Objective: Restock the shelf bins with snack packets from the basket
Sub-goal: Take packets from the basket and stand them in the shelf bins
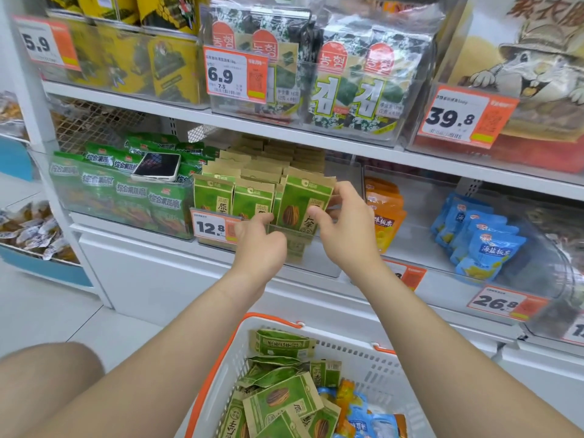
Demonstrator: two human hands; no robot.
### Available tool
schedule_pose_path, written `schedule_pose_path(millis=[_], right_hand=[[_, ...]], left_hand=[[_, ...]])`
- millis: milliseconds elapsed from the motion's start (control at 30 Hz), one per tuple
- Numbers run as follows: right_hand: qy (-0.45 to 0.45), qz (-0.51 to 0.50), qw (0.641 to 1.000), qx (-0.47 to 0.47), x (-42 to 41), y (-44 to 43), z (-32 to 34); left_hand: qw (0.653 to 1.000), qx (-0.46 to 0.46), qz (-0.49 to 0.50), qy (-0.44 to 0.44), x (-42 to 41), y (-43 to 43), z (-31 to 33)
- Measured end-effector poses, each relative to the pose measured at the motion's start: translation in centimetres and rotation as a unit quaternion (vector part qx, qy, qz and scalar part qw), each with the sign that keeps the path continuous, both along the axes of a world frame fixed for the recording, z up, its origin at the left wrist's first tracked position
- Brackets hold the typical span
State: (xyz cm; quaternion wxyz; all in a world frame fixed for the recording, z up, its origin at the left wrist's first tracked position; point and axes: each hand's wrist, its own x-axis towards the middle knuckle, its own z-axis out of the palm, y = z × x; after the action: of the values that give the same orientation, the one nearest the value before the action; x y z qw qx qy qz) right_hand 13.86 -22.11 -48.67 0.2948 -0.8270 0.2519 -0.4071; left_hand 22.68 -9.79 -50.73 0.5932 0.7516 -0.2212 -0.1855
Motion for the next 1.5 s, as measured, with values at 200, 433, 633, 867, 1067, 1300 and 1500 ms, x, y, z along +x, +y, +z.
schedule_pose_path(millis=[200, 433, 633, 867, 1067, 1300, 1500], right_hand=[[0.169, -0.050, 0.984, 0.003, 1.9, -1.4, -0.1], [0.262, -0.079, 0.962, 0.014, 3.1, -0.8, 1.1], [0.339, -0.048, 0.938, 0.048, 3.2, 1.3, 1.4], [0.394, 0.036, 0.916, 0.061, 2.9, 0.5, 2.1], [0.388, 0.006, 0.922, 0.003, 1.8, 1.5, -0.7], [0.120, 0.022, 0.987, -0.101, -3.2, 2.5, -4.4], [0.236, 0.076, 0.965, -0.091, -8.4, 1.6, -8.3]], left_hand=[[1.000, 0.009, 0.005, 0.012, 0.3, 0.0, -0.4], [0.999, -0.012, 0.040, 0.001, 0.6, -0.5, -0.6], [0.998, 0.002, 0.044, -0.040, 0.3, -0.8, -0.7], [0.998, 0.005, 0.032, -0.049, -0.2, -0.7, -0.8], [0.998, -0.004, 0.036, -0.055, -0.2, -1.1, -2.6], [0.985, 0.110, -0.037, -0.130, -0.2, -1.0, -5.4], [0.876, 0.339, -0.275, -0.204, -1.9, -0.3, -9.3]])
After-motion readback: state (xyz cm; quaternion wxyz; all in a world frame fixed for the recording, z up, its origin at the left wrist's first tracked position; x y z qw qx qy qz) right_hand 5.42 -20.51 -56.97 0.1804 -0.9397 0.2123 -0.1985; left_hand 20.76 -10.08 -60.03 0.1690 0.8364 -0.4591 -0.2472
